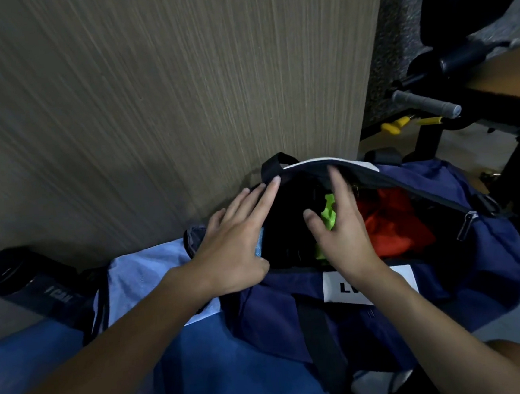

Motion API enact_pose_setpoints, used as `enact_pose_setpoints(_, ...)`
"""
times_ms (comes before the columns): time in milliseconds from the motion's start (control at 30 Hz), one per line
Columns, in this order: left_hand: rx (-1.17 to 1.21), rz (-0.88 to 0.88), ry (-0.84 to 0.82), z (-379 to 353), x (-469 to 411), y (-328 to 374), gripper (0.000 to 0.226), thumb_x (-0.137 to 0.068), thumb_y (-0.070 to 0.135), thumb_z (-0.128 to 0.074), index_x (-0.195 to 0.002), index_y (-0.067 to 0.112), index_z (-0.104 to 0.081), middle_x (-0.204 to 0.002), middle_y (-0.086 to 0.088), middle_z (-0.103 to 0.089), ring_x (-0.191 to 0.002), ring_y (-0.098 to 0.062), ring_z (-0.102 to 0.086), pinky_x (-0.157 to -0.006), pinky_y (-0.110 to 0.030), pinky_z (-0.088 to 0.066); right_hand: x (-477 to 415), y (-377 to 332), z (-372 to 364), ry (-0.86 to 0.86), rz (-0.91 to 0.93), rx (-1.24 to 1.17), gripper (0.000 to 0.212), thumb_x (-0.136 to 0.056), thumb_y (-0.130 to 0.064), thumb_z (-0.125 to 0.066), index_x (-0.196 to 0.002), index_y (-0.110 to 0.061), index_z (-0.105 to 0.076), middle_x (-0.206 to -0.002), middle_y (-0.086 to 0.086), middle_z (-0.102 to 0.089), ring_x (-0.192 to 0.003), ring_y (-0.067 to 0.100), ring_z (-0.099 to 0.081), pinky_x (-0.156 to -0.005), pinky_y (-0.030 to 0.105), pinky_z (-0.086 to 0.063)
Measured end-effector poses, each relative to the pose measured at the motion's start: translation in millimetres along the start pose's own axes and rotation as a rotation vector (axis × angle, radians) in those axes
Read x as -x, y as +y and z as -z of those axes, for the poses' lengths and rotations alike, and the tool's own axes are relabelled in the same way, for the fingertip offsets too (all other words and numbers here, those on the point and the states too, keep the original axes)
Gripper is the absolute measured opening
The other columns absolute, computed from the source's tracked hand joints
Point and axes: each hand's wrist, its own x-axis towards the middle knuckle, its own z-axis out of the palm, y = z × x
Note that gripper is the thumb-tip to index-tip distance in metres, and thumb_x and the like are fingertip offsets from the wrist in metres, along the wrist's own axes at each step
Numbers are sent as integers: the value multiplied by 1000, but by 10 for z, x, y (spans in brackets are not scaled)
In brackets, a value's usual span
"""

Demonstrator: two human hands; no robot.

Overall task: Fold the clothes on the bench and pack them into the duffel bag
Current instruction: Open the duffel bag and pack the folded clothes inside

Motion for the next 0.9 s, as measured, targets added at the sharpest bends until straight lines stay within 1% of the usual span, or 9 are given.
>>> enact_pose_setpoints(167,-49,-98,159,88,-262,161,97,-75,39,-56,-159,32,-8,-166,8,5,-152,-11,6,-122,-45,-12,-124,36,15,-45,66,-34,89,-85,9,-53,-154,-30,-11,-161,2,-18,-150,11,-11,-120,28,-14)
enact_pose_setpoints(333,-141,-107,112,159,-548,273,88,-85,37,-62,-159,25,-16,-167,9,0,-152,-8,5,-122,-48,-12,-123,129,-26,-55,87,-88,87,-84,1,-52,-155,-29,-12,-160,0,-20,-149,12,-16,-121,41,-21)
enact_pose_setpoints(400,-163,-122,122,170,-570,225,92,-83,38,-66,-158,24,-15,-167,9,-2,-152,-8,2,-120,-50,-17,-114,154,-34,-31,65,-42,77,-87,-5,-58,-152,-27,-23,-153,5,-34,-142,15,-32,-117,40,-30)
enact_pose_setpoints(500,-239,-165,120,170,-531,154,110,-75,45,-75,-159,26,-6,-166,11,7,-153,-9,4,-119,-52,-20,-142,191,-63,-55,-32,134,66,-87,-23,-68,-144,-25,-34,-134,13,-54,-122,28,-52,-102,33,-41)
enact_pose_setpoints(567,-283,-165,122,172,-492,120,124,-69,49,-80,-158,28,2,-165,14,14,-153,-8,7,-119,-52,-20,-172,209,-89,-142,-86,198,74,-86,-28,-71,-147,-27,-30,-133,15,-57,-121,32,-53,-98,32,-41)
enact_pose_setpoints(633,-308,-150,122,183,-449,93,134,-65,53,-83,-157,29,10,-164,15,18,-152,-8,9,-119,-52,-19,-200,208,-94,-188,-111,195,81,-85,-19,-72,-150,-26,-26,-137,13,-55,-125,31,-52,-99,26,-36)
enact_pose_setpoints(733,-315,-136,128,183,-384,44,139,-62,55,-85,-157,27,12,-164,15,21,-152,-9,12,-119,-54,-19,-246,182,-103,-170,-137,170,81,-82,-8,-73,-149,-21,-31,-137,11,-56,-126,29,-51,-91,13,-31)
enact_pose_setpoints(833,-321,-135,131,154,-331,5,141,-61,57,-85,-158,25,12,-164,14,22,-152,-8,13,-119,-55,-19,-316,143,-209,-200,-201,96,76,-80,-9,-76,-145,-13,-38,-136,8,-56,-125,21,-52,-91,9,-29)
enact_pose_setpoints(900,-334,-137,138,151,-303,-14,141,-60,57,-84,-157,25,12,-164,14,22,-152,-8,13,-119,-54,-19,-373,109,-273,-285,-244,29,72,-82,-10,-77,-144,-10,-40,-130,4,-57,-115,10,-51,-88,9,-33)
